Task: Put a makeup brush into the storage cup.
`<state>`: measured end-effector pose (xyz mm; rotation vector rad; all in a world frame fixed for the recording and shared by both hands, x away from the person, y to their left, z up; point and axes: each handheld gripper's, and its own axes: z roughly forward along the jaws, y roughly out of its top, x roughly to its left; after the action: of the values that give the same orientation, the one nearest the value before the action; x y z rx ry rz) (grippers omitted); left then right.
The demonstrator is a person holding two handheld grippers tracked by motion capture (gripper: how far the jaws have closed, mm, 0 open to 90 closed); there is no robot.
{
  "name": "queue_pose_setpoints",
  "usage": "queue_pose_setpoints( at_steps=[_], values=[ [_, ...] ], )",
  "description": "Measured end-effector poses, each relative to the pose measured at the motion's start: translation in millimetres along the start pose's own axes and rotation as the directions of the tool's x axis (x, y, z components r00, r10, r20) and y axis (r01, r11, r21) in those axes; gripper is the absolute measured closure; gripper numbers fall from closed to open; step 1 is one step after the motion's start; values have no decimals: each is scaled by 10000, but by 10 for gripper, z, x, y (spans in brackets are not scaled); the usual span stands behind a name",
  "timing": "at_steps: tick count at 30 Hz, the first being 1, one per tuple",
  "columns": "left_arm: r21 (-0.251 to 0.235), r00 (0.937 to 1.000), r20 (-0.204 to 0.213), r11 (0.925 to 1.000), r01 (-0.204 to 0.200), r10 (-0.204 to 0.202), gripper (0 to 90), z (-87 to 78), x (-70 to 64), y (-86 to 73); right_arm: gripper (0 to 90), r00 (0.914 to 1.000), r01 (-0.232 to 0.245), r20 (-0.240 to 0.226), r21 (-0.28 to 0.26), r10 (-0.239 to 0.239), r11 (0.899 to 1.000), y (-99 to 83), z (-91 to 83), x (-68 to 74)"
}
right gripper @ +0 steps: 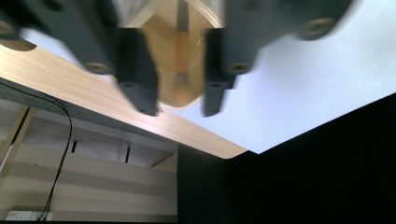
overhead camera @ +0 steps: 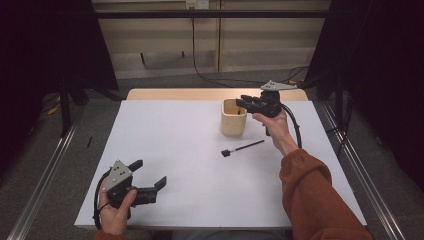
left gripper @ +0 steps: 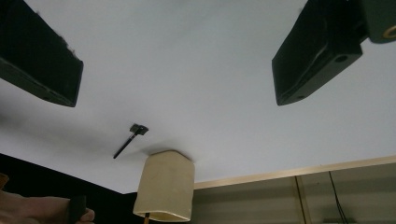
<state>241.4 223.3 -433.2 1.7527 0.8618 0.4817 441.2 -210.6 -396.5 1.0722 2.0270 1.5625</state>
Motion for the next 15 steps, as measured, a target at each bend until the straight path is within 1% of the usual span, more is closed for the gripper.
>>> queue_pose_setpoints(
  at_steps=[1, 2, 3, 5, 6, 8, 9, 11, 13, 15],
  values=[
    [25, 10000, 2, 10000, -15, 15, 20, 0, 0, 1, 488, 10000, -9, 89, -29, 9, 10000, -2, -10, -2],
    [29, 10000, 6, 10000, -21, 21, 20, 2, 0, 0, 453, 9999, 8, 173, -28, -8, 10000, -7, -21, -3],
    [31, 10000, 12, 10000, -18, 18, 20, 3, -1, 1, 414, 9999, 24, 153, -45, -24, 10000, -13, -28, -7],
    [40, 10000, 18, 10000, -32, 32, 20, 4, -2, 1, 310, 9998, -10, 195, -116, 12, 9999, -19, -41, -14],
    [33, 10000, 22, 10000, -9, 9, 20, 5, -2, 0, 274, 9998, -45, 214, -154, 48, 9999, -17, -46, -17],
    [29, 10000, 14, 10000, -20, 20, 20, 4, 0, 0, 237, 9999, -32, 160, -235, 35, 9997, -12, -55, -20],
    [30, 10000, 15, 10000, -31, 31, 20, 2, 2, 0, 202, 9998, -7, 186, -255, 12, 9997, -6, -61, -19],
    [30, 10000, 14, 10000, -43, 43, 20, 1, 3, 1, 185, 9999, 28, 131, -307, -24, 9995, 3, -73, -15],
    [6, 10000, 22, 10000, -45, 45, 20, 1, 3, 1, 127, 9999, 11, 148, -335, -6, 9994, 8, -82, -8],
    [10, 9998, -16, 9998, -187, 187, 19, -11, 15, 15, 102, 9998, 33, 190, -303, -28, 9995, 11, -92, -2]
  ],
)
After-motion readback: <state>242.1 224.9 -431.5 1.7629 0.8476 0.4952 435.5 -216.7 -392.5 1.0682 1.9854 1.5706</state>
